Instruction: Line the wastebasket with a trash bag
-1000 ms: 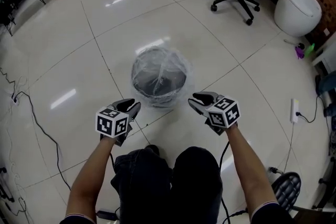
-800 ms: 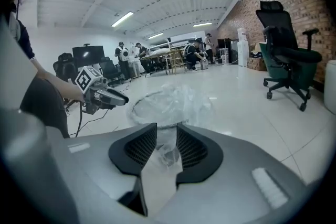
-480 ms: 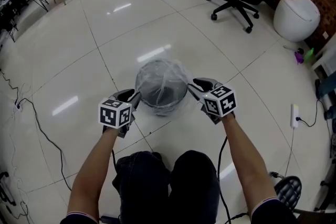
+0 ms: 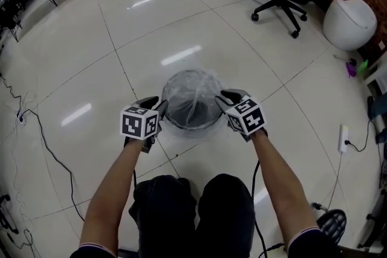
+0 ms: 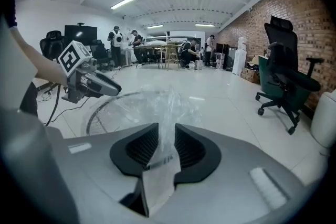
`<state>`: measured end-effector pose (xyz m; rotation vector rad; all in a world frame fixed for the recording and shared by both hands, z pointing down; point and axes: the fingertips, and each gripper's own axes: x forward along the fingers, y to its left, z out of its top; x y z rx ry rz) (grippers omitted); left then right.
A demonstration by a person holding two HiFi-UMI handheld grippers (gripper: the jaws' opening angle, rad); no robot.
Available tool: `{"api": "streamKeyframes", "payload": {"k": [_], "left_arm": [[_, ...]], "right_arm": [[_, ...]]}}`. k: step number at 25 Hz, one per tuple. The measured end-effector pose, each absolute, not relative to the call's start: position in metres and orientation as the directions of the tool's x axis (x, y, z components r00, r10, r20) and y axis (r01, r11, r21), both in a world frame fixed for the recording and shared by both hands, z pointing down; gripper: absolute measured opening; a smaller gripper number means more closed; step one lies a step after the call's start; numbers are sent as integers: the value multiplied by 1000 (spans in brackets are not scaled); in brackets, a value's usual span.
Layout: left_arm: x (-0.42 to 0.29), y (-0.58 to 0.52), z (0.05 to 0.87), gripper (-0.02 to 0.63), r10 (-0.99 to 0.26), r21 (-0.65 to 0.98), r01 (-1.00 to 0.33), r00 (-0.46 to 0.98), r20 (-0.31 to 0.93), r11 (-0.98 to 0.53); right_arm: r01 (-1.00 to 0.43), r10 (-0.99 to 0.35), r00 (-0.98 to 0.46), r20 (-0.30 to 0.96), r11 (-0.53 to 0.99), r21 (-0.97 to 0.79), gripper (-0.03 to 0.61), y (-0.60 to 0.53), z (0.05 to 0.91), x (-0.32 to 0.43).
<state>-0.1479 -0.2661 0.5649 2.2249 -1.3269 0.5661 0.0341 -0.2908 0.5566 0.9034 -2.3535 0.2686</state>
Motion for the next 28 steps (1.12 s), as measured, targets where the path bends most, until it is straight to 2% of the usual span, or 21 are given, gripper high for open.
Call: {"api": "streamKeyframes", "payload": {"k": [3,9,18,28], "left_arm": [[-147,-268,574,135,-674,197,-889,444,590,-413],[-151,-273,578,92,-690,171,-901,417,591,-398],[-149,-270,577,94,-687,156,-892,429,587,-424],[-148,-269,574,95,-692,183,-869,480,540,-460]], "right_arm": [[-663,-544,-580,607,748,37,6,-293,559,37],[-680,-568,-594,569,733,22,3,-306,543,48],[-777,-651,-532,542,630,-5,3,-362,552,82],[-787,-615,-523,591,615,-56,3,-396,613,82]]}}
